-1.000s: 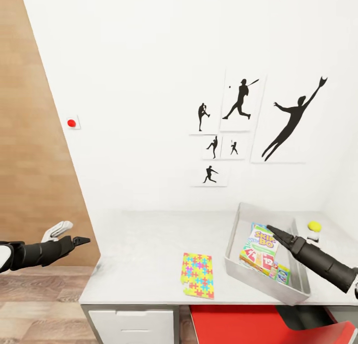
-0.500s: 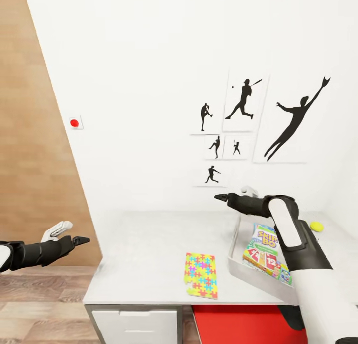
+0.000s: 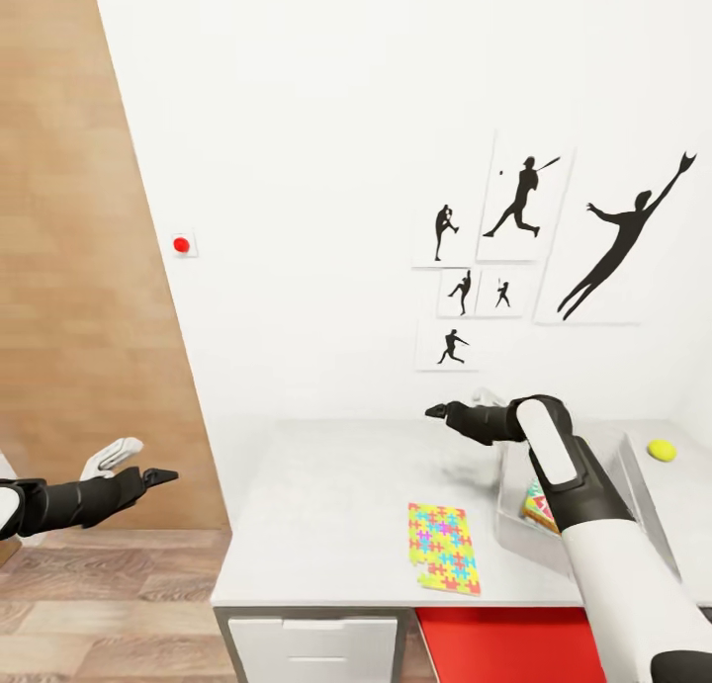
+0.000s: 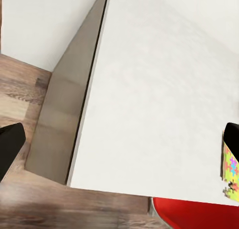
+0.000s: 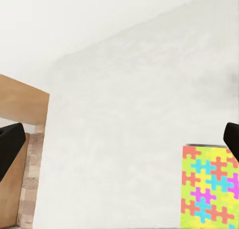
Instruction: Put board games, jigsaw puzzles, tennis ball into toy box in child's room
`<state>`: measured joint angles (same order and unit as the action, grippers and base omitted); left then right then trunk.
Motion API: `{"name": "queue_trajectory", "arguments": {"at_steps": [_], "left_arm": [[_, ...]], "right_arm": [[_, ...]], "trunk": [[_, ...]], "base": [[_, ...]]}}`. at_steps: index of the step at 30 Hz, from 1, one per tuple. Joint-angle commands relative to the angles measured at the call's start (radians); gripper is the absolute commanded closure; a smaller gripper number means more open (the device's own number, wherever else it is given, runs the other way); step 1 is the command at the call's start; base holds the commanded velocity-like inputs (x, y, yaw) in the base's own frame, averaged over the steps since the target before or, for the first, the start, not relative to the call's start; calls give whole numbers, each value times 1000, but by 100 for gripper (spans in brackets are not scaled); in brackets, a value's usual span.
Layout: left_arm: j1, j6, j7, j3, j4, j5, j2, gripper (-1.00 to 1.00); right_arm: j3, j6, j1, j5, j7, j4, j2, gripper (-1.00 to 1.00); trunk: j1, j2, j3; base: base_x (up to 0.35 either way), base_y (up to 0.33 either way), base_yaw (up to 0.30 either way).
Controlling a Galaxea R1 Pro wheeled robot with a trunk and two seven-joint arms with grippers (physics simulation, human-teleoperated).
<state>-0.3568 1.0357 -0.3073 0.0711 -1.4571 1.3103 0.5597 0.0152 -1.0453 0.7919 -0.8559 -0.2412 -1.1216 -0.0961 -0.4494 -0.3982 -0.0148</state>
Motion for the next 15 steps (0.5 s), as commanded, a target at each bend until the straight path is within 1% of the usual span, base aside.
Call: {"name": "queue_trajectory", "arguments": {"at_steps": [1,3,9,15], "left_arm": [[-1,3,-9,3,0,10,0,-100],[-1,3,-9,12,0,10,0,-100],[-1,3,-9,20,0,10,-1,-100],[-1,3,-9,21,0,10,0,-100]], "right_arm": [[2,-2,2,-11,-20,22,-1,-100],[2,-2,3,-10,-34,59,-5,-100],[2,-2,8,-9,-43,94,-13,-100],[-2,-2,7,-4,-45,124,-19,-100]], "trunk": [[-1,-2,-2],[-1,-2,-2],[-1,-2,-2],[-1,-2,-2]], "base": [[15,275,0],[8,273,0],[2,247,0],[0,59,0]]}}
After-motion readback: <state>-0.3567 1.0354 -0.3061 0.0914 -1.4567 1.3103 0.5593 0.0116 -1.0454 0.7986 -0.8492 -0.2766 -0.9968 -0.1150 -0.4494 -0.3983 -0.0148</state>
